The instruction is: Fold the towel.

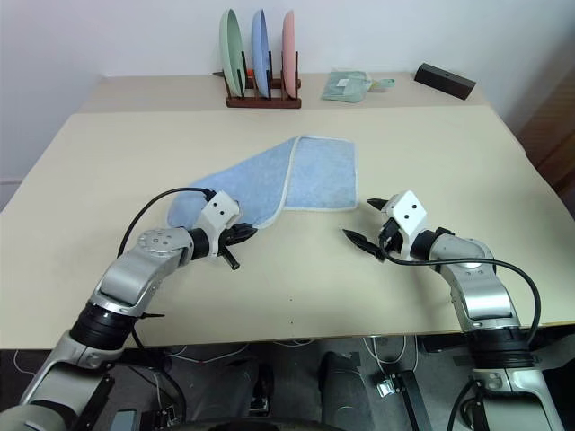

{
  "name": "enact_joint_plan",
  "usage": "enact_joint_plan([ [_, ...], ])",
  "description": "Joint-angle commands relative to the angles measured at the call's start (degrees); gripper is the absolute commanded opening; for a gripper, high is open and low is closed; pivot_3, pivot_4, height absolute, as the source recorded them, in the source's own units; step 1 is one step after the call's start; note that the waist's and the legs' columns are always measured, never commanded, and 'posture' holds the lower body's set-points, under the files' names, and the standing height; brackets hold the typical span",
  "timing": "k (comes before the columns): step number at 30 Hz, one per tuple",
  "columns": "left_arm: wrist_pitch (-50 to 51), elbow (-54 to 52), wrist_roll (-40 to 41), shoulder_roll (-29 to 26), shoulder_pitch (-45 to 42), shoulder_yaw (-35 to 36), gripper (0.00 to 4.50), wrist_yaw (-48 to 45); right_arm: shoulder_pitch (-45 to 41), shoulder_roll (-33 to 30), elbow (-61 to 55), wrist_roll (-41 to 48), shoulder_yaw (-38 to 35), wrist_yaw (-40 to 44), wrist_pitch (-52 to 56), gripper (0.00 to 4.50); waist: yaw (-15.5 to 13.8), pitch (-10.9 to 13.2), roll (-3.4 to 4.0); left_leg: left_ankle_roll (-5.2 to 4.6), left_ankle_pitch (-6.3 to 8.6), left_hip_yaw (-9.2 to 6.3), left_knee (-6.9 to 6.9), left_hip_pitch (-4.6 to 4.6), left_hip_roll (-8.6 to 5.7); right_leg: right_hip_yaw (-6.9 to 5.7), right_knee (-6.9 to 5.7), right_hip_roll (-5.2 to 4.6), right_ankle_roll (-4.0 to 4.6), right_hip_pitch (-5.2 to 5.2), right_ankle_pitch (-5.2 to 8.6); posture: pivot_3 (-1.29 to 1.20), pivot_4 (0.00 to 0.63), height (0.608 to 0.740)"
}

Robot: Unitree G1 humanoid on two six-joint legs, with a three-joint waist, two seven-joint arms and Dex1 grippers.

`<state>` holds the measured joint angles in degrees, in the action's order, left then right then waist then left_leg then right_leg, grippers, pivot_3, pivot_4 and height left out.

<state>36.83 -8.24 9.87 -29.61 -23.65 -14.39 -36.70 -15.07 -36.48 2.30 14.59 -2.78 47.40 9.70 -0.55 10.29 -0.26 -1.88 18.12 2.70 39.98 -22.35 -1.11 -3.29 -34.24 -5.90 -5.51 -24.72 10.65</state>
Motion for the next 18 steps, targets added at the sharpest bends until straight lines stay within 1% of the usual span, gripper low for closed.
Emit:
enact_joint_plan([
  [1, -2.9, -9.4, 5.1, -2.1, 2.0, 1.7, 0.06, -7.2, -1.8, 0.2, -1.8, -0.1, -0.6, -0.3, -0.8, 4.50, 0.0, 0.0, 0.01, 0.13, -0.08, 0.00, 0.00, -0.02, 0.00, 0.00, 0.00, 0.00, 0.00, -0.03, 0.00, 0.00, 0.150, 0.737],
  [2, 0.3, -13.2, 10.0, -2.9, 3.0, 3.4, 0.06, -9.9, -2.5, 0.1, -1.3, -0.2, -0.5, -0.3, -1.0, 4.50, 0.0, 0.0, 0.01, 0.14, -0.08, 0.00, 0.00, -0.06, 0.01, 0.01, 0.00, -0.02, 0.01, -0.05, 0.00, 0.00, 0.150, 0.737],
  [4, 7.6, -20.2, 19.4, -7.2, 6.1, 7.5, 0.06, -15.3, -4.4, -0.1, 0.1, -0.8, -0.1, 0.0, -1.8, 4.50, 0.0, 0.0, 0.01, 0.14, -0.08, 0.02, 0.03, -0.10, 0.00, 0.03, 0.01, -0.05, 0.02, -0.08, 0.00, 0.00, 0.150, 0.737],
  [5, 10.0, -22.4, 22.5, -8.9, 7.3, 9.0, 0.06, -16.8, -5.1, -0.2, 0.6, -1.1, 0.0, 0.2, -2.2, 4.50, 0.0, 0.0, 0.02, 0.14, -0.08, 0.02, 0.03, -0.09, 0.00, 0.04, 0.00, -0.07, 0.02, -0.08, 0.00, 0.00, 0.150, 0.737],
  [6, 12.2, -24.8, 26.0, -11.7, 9.7, 11.6, 0.06, -18.7, -6.2, -0.3, 1.4, -1.5, 0.4, 0.6, -2.6, 4.50, 0.1, 0.0, 0.02, 0.15, -0.08, 0.01, 0.02, -0.08, 0.01, 0.04, 0.00, -0.07, 0.03, -0.08, 0.01, 0.00, 0.150, 0.737],
  [9, 14.6, -28.7, 31.4, -17.1, 14.3, 16.1, 0.06, -21.3, -8.4, -0.3, 2.9, -2.2, 1.0, 1.2, -3.4, 4.50, 0.1, 0.0, 0.04, 0.15, -0.08, 0.00, 0.00, -0.05, 0.03, 0.04, -0.01, -0.03, 0.19, -0.08, 0.11, 0.00, 0.150, 0.737],
  [10, 14.1, -29.5, 30.8, -20.4, 18.8, 18.0, 0.06, -22.9, -10.2, -0.3, 4.1, -2.9, 1.6, 1.4, -3.7, 4.50, 0.1, 0.0, 0.05, 0.14, -0.07, -0.01, 0.00, -0.05, 0.02, 0.03, 0.00, -0.02, 0.20, -0.07, 0.11, 0.00, 0.150, 0.737],
  [12, 9.7, -28.6, 23.8, -28.6, 30.2, 19.9, 0.06, -25.7, -15.1, -0.5, 8.8, -6.6, 4.1, 0.9, -5.2, 4.50, 0.8, 0.1, 0.08, 0.13, -0.07, 0.04, 0.01, -0.05, 0.00, 0.05, 0.05, -0.03, 0.23, -0.06, 0.13, 0.00, 0.150, 0.737],
  [13, 7.7, -27.6, 21.5, -30.9, 34.3, 20.6, 0.06, -26.3, -17.2, -0.7, 11.5, -9.1, 5.6, 0.2, -7.1, 4.50, 1.2, 0.1, 0.18, 0.11, -0.05, 0.11, 0.01, -0.06, 0.00, 0.09, 0.03, -0.02, 0.24, -0.13, 0.13, 0.00, 0.150, 0.737],
  [15, 4.3, -25.7, 19.3, -33.0, 39.8, 22.6, 0.06, -26.6, -20.3, -0.6, 16.3, -13.2, 7.7, -1.2, -11.7, 4.50, 1.3, 0.1, 0.26, 0.11, -0.05, 0.14, -0.05, -0.05, -0.04, 0.11, 0.02, -0.02, 0.25, -0.18, 0.15, 0.00, 0.150, 0.737],
  [18, 1.2, -23.3, 18.1, -32.5, 45.4, 27.8, 0.06, -26.6, -24.3, -0.3, 23.3, -17.0, 9.2, -2.9, -18.0, 4.50, 1.0, 0.1, 0.26, -0.11, 0.08, 0.03, -0.06, -0.08, -0.01, 0.03, 0.05, -0.02, 0.27, -0.15, 0.16, 0.00, 0.150, 0.737],
])
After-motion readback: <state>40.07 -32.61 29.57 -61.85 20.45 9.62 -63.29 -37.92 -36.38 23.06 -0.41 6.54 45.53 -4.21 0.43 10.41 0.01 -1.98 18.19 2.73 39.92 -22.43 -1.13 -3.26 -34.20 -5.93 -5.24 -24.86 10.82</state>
